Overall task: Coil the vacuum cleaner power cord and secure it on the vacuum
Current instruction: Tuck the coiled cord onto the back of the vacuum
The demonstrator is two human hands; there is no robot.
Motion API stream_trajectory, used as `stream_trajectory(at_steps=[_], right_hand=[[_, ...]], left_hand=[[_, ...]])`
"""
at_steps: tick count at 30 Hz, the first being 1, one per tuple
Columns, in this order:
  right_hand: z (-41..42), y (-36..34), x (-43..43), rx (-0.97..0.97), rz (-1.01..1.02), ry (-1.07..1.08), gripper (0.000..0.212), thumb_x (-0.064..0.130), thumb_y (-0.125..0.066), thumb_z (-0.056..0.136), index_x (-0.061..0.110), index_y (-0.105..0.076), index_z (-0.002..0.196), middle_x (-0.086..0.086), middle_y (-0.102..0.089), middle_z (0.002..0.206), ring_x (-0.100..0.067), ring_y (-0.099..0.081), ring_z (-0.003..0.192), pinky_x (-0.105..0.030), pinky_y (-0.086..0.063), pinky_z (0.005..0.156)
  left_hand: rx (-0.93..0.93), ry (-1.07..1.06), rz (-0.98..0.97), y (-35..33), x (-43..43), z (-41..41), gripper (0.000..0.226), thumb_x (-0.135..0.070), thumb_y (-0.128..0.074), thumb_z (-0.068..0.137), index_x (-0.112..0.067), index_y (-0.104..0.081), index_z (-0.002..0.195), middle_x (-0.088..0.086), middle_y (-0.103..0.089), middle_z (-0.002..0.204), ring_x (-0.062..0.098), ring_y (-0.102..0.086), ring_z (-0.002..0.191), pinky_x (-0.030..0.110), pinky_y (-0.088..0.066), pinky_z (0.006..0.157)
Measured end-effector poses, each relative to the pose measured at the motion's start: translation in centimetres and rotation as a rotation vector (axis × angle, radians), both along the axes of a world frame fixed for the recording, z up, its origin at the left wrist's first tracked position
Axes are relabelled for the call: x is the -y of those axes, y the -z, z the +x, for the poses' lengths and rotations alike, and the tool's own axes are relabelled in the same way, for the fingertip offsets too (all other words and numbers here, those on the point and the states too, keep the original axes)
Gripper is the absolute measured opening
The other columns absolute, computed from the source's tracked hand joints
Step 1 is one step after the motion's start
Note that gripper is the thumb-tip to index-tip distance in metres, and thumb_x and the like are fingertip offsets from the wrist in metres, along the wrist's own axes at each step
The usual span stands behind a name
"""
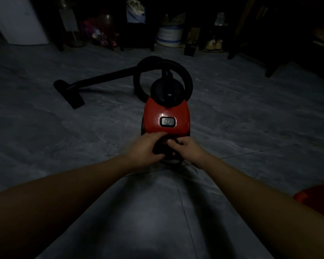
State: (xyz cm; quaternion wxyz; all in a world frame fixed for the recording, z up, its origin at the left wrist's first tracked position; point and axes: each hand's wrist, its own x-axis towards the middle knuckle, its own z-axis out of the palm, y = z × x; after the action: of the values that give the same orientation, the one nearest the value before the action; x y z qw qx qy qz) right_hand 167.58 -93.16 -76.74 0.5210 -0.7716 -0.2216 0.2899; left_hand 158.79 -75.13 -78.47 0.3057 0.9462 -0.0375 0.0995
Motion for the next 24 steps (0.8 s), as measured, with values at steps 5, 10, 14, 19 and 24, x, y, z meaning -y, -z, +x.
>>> stream_trajectory(at_steps=[5, 10, 14, 19, 24], right_hand=[[0.1, 0.2, -1.8, 0.0, -0.038, -0.042, 0.044, 0.035, -0.066, 0.092, -0.008, -0.07, 0.082, -0.014, -0.066, 0.07, -0.022, -0.06, 0.064, -0.027, -0.048, 0.061], [0.6, -0.9, -3.3, 0.064, -0.036, -0.086, 0.024, 0.029, -0.081, 0.079, 0.018, -0.075, 0.099, 0.001, -0.076, 0.094, -0.01, -0.072, 0.088, -0.024, -0.057, 0.082], [1.5, -1.2, -3.4, 0.078, 0.029, 0.015, 0.065, 0.03, -0.09, 0.064, 0.023, -0.063, 0.122, 0.003, -0.072, 0.11, -0.01, -0.069, 0.102, -0.031, -0.058, 0.089], [2.0, -1.2, -2.0, 0.063, 0.163, 0.111, 0.046, 0.013, -0.084, 0.075, 0.02, -0.064, 0.116, -0.002, -0.072, 0.108, -0.012, -0.07, 0.097, -0.023, -0.058, 0.082], [2.6, -1.5, -1.6, 0.094, 0.187, 0.187, 0.014, 0.007, -0.065, 0.092, 0.01, -0.07, 0.104, -0.004, -0.072, 0.092, -0.009, -0.068, 0.077, -0.018, -0.056, 0.067]], left_hand=[[-0.08, -0.038, -0.069, 0.3, -2.5, -0.5, 0.047, -0.028, -0.076, 0.079, -0.019, -0.062, 0.123, 0.003, -0.063, 0.115, 0.018, -0.063, 0.102, 0.031, -0.053, 0.086], [-0.018, -0.17, -0.127, -0.3, -2.7, -0.1, 0.02, -0.022, -0.075, 0.083, -0.01, -0.063, 0.094, 0.005, -0.061, 0.091, 0.018, -0.059, 0.076, 0.039, -0.053, 0.07], [-0.014, -0.303, -0.274, -0.6, -2.4, 0.9, 0.016, -0.022, -0.07, 0.088, -0.012, -0.059, 0.094, 0.007, -0.067, 0.084, 0.021, -0.065, 0.072, 0.039, -0.055, 0.066], [-0.033, -0.457, -0.517, -1.5, -2.4, 2.1, 0.015, -0.02, -0.07, 0.089, -0.021, -0.056, 0.083, 0.004, -0.066, 0.072, 0.017, -0.064, 0.063, 0.029, -0.052, 0.057], [-0.053, -0.551, -0.686, -2.1, -0.8, 2.4, 0.018, -0.016, -0.069, 0.091, -0.01, -0.053, 0.084, 0.013, -0.057, 0.068, 0.019, -0.058, 0.056, 0.021, -0.049, 0.04]])
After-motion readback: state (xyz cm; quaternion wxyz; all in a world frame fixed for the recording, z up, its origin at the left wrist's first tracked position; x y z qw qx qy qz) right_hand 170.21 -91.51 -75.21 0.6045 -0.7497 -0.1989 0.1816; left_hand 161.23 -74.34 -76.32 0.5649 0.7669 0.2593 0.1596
